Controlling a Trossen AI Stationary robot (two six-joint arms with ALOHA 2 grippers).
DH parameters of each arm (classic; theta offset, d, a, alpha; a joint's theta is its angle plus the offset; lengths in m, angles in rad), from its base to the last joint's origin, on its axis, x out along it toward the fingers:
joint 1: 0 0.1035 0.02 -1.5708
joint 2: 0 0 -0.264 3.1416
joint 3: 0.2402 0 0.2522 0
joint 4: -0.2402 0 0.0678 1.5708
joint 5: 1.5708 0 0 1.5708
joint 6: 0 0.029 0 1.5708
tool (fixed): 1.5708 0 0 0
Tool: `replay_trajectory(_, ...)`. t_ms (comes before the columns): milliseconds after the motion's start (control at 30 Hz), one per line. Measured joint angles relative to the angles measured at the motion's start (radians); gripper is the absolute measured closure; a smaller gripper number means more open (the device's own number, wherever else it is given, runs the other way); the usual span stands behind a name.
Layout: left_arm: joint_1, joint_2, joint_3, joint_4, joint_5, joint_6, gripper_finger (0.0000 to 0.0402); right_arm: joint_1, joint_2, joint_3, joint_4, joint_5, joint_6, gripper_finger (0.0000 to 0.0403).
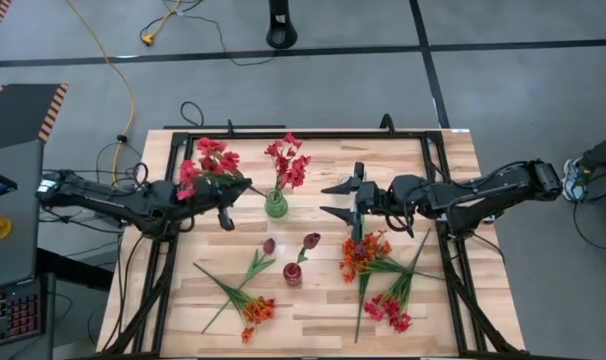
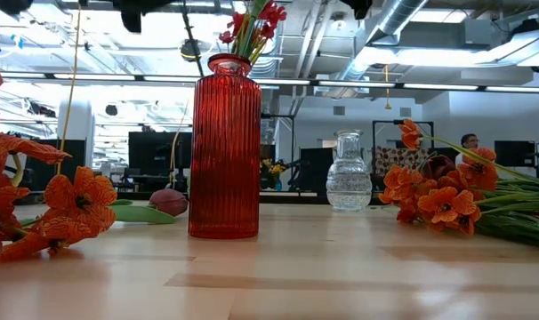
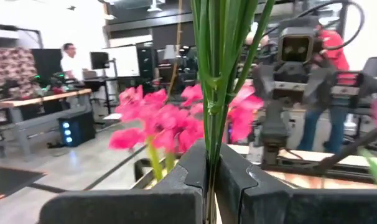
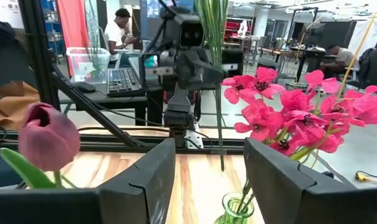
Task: Sort flowers into vase by color
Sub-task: Put the top pink flowers into the green vase
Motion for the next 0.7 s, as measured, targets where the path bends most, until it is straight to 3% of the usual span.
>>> replay_trajectory(167, 0.065, 0.033, -0.033, 0.033, 0.007, -0.034, 0.04, -0.001, 0.0, 0.0, -0.001, 0.0, 0.0, 0.0184)
replay_trajectory(367, 0.132, 0.12, -0.033, 0.075, 0.095, -0.074, 0.04, -0.001, 0.0, 0.0, -0.009, 0.0, 0.0, 0.0184)
replay_trajectory(700, 0.161, 0.224, -0.033, 0.076, 0.083, -0.089, 0.04, -0.001, 0.0, 0.0, -0.016, 0.0, 0.0, 0.0184)
